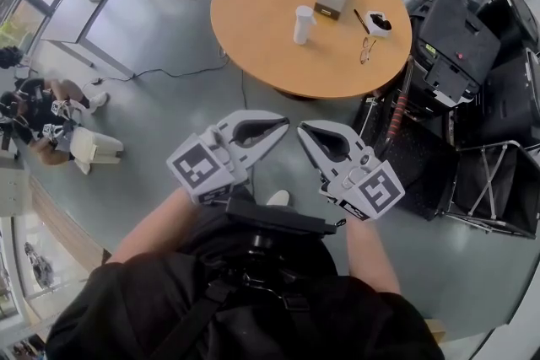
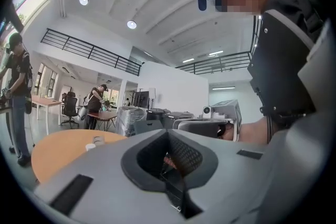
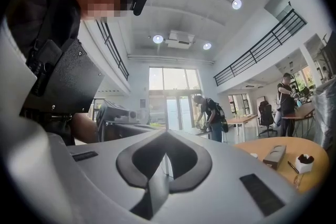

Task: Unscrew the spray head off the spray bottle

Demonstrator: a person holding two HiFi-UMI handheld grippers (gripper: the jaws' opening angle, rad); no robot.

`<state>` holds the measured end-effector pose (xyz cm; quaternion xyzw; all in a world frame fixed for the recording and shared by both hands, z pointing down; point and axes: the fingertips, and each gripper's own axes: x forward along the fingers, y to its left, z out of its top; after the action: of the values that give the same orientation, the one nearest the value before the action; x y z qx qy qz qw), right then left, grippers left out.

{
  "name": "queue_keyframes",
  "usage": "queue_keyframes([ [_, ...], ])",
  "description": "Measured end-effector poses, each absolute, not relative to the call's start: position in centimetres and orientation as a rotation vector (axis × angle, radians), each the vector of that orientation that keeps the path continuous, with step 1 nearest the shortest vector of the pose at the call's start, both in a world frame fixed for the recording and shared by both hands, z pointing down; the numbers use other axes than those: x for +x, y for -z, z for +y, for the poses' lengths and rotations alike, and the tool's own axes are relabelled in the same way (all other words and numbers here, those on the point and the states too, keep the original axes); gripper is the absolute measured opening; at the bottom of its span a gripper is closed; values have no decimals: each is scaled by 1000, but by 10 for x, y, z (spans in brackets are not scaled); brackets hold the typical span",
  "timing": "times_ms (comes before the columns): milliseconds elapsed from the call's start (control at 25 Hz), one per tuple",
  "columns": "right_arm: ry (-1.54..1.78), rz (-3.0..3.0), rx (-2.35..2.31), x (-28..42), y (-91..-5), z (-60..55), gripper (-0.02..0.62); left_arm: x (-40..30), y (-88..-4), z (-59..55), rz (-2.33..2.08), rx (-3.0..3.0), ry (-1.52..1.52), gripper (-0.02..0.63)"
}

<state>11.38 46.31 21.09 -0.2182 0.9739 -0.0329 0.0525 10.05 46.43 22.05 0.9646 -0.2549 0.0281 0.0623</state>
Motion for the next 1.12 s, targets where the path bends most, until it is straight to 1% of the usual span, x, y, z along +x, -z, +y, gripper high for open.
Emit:
queue_keyframes([
  [200, 109, 2969, -675, 117, -215, 442, 28, 98, -224, 446, -806, 2915, -104, 9],
  [440, 109, 2978, -701, 105, -218, 415, 28, 86, -229, 422, -768, 2931, -117, 9],
  [640, 94, 3009, -729, 83, -226, 379, 28, 67, -239, 382, -741, 2945, -158, 9],
  [1120, 101, 2972, -919, 23, -228, 256, 28, 4, -235, 257, -609, 3007, -90, 9],
])
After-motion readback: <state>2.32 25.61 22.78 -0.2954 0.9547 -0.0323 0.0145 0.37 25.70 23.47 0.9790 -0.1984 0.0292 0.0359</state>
